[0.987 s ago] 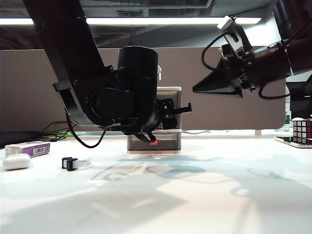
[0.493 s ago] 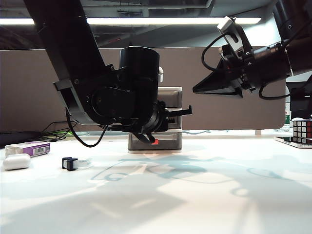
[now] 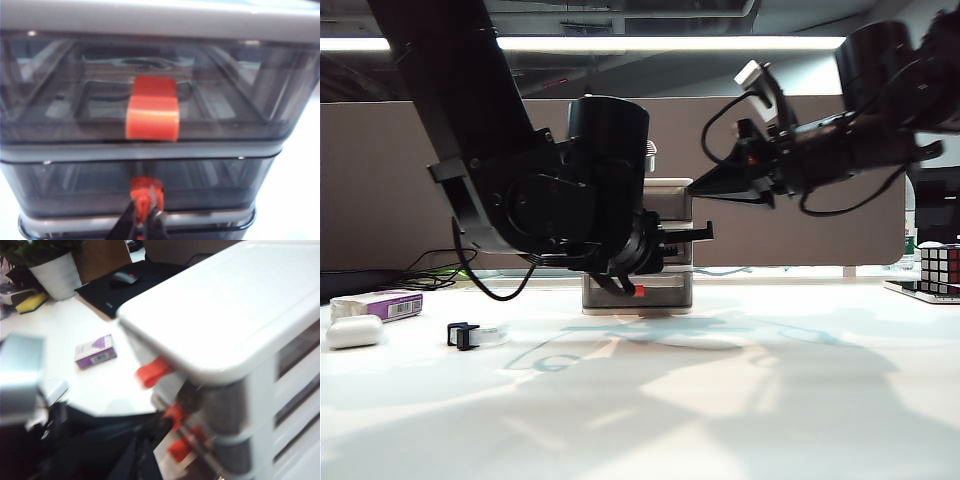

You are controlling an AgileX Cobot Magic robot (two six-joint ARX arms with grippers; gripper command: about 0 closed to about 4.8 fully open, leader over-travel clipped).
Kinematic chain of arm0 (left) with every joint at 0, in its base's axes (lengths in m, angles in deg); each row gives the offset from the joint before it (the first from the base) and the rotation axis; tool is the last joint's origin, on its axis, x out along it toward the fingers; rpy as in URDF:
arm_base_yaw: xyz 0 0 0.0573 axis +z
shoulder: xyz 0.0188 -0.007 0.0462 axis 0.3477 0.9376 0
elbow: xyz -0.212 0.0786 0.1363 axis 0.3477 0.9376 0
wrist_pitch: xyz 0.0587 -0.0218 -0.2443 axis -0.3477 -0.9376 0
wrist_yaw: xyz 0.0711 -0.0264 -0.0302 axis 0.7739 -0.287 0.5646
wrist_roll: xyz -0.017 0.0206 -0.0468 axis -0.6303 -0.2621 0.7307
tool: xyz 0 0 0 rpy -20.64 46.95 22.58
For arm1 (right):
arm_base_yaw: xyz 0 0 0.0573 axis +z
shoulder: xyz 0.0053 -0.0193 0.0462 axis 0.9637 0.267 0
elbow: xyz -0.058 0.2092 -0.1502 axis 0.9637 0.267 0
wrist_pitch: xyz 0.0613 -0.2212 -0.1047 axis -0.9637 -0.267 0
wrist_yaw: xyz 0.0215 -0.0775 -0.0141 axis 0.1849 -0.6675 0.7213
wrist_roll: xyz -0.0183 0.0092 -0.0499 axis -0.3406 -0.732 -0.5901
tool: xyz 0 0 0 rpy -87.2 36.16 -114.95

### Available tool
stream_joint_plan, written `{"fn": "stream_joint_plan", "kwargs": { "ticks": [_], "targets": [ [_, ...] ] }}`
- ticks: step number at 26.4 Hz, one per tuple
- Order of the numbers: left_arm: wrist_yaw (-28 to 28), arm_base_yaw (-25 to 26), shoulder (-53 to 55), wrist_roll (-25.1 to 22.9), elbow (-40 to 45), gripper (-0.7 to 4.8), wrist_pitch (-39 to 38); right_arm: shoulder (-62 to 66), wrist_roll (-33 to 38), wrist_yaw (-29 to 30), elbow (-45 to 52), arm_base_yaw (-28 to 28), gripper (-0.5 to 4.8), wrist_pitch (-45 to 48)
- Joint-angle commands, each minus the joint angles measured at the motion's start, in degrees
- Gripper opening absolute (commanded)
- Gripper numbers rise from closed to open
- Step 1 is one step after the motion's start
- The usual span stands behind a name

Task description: Open the second layer of the drawer on the table, pick up the transparent tape on the table and put it in, and finally close the drawer.

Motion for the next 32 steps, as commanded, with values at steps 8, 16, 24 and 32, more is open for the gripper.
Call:
{"fn": "stream_joint_plan", "kwargs": {
  "ticks": [8,16,24,32],
  "targets": [
    [0.07,-0.35,-0.68,0.44,2.51,-0.06,-2.05,6.05,1.4,2.78,-9.14,1.84,-0.05,-1.99],
    [0.09,-0.52,-1.31,0.44,3.23,-0.06,-2.08,8.13,1.51,-0.5,-11.39,2.69,-0.05,-1.86],
    [0.07,-1.36,-2.91,1.38,6.23,-0.06,-2.27,8.66,1.64,-5.16,-11.96,2.97,-0.05,-2.4],
    [-3.56,-1.33,-4.83,5.35,9.05,0.0,0.55,8.7,1.66,-5.68,-11.93,3.28,-0.05,-2.51]
  ]
}}
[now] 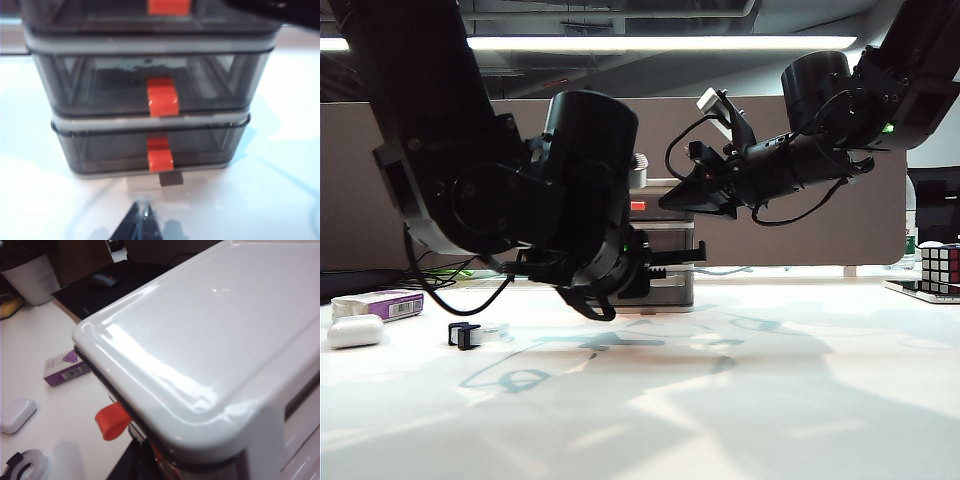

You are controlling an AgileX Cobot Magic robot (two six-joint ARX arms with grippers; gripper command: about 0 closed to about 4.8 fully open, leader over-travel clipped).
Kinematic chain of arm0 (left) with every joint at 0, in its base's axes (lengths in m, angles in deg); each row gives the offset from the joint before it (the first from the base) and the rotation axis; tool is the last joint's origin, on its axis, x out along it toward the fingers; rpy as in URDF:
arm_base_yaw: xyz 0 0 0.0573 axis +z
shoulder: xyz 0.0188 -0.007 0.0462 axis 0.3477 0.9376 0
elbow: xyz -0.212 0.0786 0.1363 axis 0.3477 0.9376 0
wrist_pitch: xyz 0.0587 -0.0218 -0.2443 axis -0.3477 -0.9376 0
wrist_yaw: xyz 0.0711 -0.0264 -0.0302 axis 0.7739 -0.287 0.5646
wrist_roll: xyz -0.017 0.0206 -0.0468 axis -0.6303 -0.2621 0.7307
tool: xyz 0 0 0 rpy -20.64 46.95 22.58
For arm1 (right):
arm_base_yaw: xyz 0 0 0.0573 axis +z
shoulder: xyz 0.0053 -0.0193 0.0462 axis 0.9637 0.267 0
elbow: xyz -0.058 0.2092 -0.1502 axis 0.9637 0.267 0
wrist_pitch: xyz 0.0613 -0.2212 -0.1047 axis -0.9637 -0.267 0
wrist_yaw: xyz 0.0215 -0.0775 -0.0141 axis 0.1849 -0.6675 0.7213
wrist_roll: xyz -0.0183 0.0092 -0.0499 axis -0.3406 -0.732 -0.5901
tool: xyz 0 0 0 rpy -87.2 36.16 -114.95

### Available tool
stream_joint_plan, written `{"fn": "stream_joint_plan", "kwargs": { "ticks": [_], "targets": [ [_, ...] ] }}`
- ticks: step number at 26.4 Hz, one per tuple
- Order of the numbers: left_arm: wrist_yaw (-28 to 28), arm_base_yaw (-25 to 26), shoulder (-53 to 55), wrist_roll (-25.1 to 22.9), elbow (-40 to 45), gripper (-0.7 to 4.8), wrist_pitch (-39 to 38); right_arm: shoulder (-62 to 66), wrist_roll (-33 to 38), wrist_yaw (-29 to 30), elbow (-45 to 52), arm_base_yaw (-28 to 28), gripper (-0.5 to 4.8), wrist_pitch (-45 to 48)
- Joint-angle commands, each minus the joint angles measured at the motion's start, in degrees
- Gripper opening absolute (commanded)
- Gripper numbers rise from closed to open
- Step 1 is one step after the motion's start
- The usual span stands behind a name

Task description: Open the second layer of the drawer on the table, pick up the transparent tape on the table and put it in, and finally close the drawer.

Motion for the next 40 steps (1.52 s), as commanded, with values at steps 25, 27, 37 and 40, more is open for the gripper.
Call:
{"fn": "stream_joint_plan", "kwargs": {
  "ticks": [25,27,37,40],
  "targets": [
    [-8.61,3.65,4.7,-2.58,-7.76,1.51,6.86,-0.17,-2.54,0.81,-0.24,2.51,-0.05,-0.09],
    [-8.61,3.65,5.14,-2.62,-7.89,1.51,7.69,-0.17,-3.04,0.79,-0.22,2.43,-0.05,-0.57],
    [-6.88,4.39,5.35,-5.97,-8.02,1.47,10.01,-0.17,-4.17,0.87,-0.17,1.86,-0.05,-1.53],
    [-6.91,4.74,5.35,-5.97,-8.04,1.47,10.01,-0.2,-4.35,0.87,-0.17,1.86,-0.05,-1.51]
  ]
}}
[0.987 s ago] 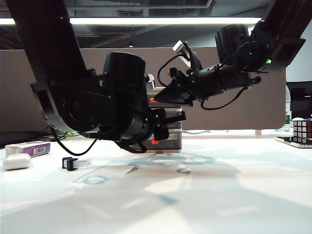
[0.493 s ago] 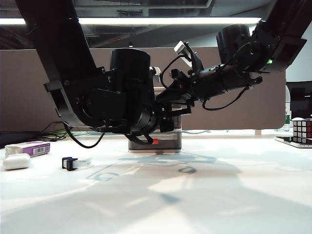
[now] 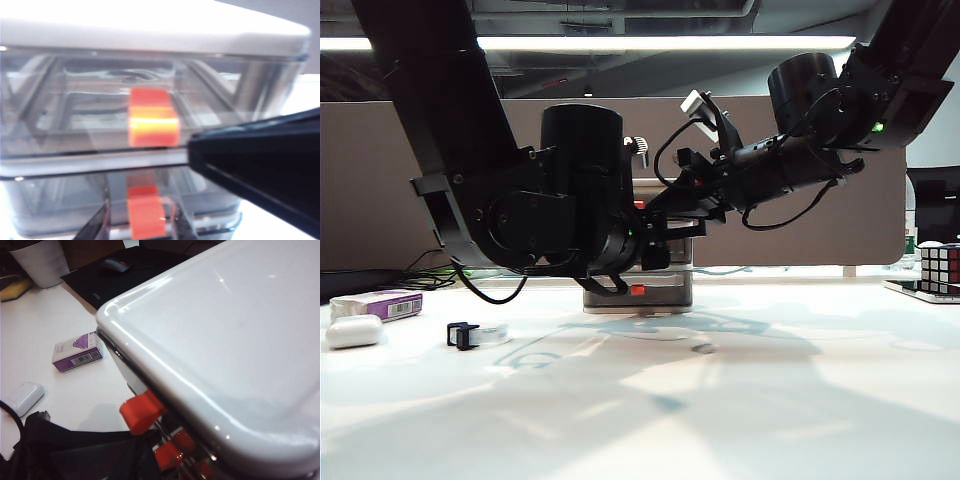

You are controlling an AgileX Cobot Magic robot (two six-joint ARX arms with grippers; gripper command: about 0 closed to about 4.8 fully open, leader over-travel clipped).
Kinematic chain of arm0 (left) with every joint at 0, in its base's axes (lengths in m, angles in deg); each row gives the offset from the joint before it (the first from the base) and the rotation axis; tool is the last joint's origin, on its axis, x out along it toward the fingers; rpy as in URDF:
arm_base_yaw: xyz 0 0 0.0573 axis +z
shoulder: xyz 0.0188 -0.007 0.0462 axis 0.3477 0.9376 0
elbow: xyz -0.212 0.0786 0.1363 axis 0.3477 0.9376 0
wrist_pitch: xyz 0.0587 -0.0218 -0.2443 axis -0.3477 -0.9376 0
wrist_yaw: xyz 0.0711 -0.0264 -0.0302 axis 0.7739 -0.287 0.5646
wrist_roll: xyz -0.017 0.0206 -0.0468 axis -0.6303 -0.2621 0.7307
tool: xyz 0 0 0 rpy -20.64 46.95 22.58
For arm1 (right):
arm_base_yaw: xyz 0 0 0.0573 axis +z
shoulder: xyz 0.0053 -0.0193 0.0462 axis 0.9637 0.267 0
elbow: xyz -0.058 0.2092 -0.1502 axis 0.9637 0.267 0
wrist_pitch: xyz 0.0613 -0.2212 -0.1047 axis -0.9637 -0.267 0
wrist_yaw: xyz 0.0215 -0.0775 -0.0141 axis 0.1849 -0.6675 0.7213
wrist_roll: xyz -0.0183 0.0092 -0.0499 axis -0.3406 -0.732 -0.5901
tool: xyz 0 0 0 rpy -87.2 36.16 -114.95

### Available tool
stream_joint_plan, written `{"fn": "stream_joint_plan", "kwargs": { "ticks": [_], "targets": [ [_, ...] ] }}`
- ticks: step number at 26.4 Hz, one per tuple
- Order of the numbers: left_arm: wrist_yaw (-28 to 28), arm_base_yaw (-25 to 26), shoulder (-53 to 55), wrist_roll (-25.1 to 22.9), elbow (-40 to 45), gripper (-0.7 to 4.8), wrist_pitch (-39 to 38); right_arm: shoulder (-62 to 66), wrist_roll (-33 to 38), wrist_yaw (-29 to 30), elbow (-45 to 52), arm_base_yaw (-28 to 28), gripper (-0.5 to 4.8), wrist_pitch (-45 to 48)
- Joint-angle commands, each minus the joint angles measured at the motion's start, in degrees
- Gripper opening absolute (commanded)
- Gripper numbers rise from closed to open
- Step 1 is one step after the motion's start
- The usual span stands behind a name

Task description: Open the second layer of the drawer on the table, pick up the transparent tape on the table and put it in, and finally close the drawer.

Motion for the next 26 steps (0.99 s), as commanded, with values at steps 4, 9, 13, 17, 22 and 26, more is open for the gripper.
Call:
{"fn": "stream_joint_plan", "kwargs": {
  "ticks": [4,9,13,17,22,26],
  "targets": [
    [-1.22,0.48,0.04,0.11,-0.37,1.47,0.76,-0.17,-0.46,0.37,-0.17,0.0,-0.05,0.81],
    [-2.23,0.48,1.09,0.26,-1.51,1.43,0.48,-0.17,-1.25,0.33,-0.17,-0.02,-0.05,0.74],
    [-2.47,0.46,1.33,0.2,-1.88,1.41,0.52,-0.17,-1.27,0.39,-0.17,-0.15,-0.05,0.72],
    [-2.36,0.48,1.33,-0.22,-1.9,1.16,0.52,-0.17,-1.51,0.37,-0.17,-0.15,-0.05,0.79],
    [-2.38,0.48,1.33,-0.22,-2.03,1.15,0.52,-0.17,-1.53,0.31,-0.2,-0.17,-0.05,0.79],
    [-2.4,0.48,1.38,-0.22,-2.05,1.01,0.52,-0.17,-1.53,0.28,-0.2,-0.2,-0.05,0.81]
  ]
}}
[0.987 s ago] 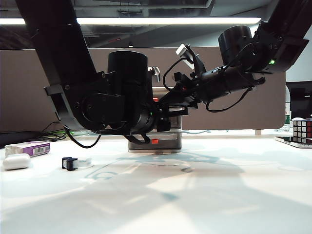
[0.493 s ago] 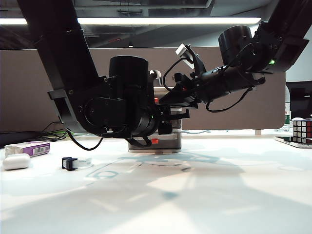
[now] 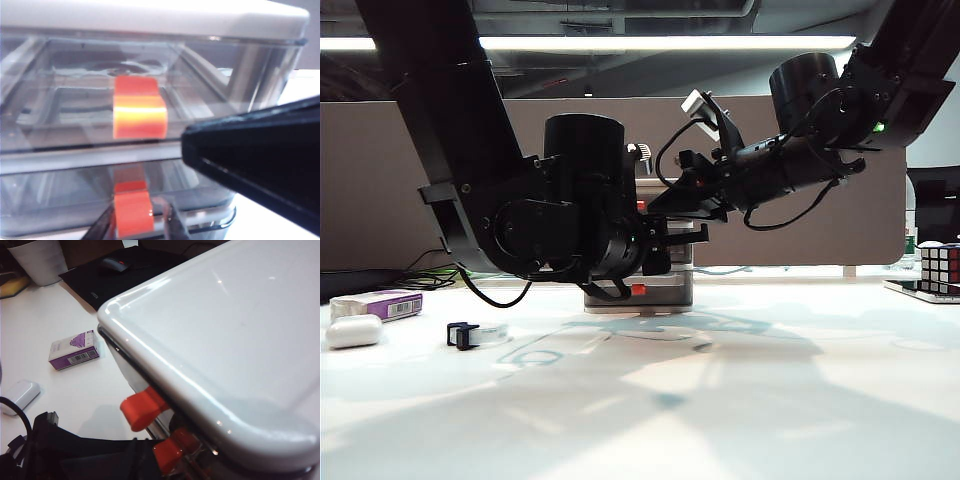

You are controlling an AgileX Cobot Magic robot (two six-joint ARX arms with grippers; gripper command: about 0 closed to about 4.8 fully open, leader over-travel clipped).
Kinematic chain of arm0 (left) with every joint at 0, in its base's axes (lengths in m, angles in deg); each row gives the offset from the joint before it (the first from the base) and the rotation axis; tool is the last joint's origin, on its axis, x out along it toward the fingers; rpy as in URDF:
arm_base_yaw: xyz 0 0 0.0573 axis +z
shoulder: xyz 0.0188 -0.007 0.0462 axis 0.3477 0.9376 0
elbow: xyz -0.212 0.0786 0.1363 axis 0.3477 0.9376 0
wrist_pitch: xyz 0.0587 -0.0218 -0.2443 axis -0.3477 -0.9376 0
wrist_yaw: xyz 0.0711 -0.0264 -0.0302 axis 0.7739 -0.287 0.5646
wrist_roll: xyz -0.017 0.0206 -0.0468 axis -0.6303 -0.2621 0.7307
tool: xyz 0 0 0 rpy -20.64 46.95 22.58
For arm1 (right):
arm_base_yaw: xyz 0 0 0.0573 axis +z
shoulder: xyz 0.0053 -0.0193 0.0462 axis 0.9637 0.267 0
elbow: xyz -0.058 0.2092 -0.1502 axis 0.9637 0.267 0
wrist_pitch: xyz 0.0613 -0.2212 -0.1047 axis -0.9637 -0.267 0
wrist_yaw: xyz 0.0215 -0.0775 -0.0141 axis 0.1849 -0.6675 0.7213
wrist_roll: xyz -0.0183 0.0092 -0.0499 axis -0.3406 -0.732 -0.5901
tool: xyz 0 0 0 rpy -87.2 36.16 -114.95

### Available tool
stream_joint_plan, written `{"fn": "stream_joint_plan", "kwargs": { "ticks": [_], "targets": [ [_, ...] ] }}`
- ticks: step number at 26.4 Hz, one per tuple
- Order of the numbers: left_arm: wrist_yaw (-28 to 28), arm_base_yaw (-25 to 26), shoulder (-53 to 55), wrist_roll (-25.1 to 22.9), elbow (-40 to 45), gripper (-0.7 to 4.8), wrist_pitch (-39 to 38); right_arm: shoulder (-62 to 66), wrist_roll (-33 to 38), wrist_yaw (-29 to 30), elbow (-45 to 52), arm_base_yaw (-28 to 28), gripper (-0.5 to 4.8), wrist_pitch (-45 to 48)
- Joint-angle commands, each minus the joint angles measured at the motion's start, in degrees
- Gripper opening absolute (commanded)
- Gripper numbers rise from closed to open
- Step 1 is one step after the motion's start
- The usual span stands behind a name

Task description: Open the second layer of the drawer on the table, pick up the transparent tape on the table and put it in, and finally close the drawer.

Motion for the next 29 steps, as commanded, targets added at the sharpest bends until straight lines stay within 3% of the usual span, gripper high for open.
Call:
{"fn": "stream_joint_plan", "kwargs": {
  "ticks": [1,5,22,29],
  "targets": [
    [-0.22,0.09,-0.11,-0.15,-0.52,0.49,0.79,-0.17,-0.28,0.26,-0.2,0.02,-0.05,0.79],
    [-0.2,0.11,-0.11,-0.17,-0.52,-0.04,0.76,-0.17,-0.33,0.22,-0.2,0.02,-0.05,0.76],
    [1.05,-0.15,-0.2,-0.11,-0.09,-0.06,-1.95,-0.17,-0.44,-1.01,-0.28,0.02,-0.05,1.73],
    [0.85,-1.53,-3.58,1.81,5.35,-0.06,-1.42,-0.17,-0.39,-2.54,-0.31,0.04,-0.05,2.93]
  ]
}}
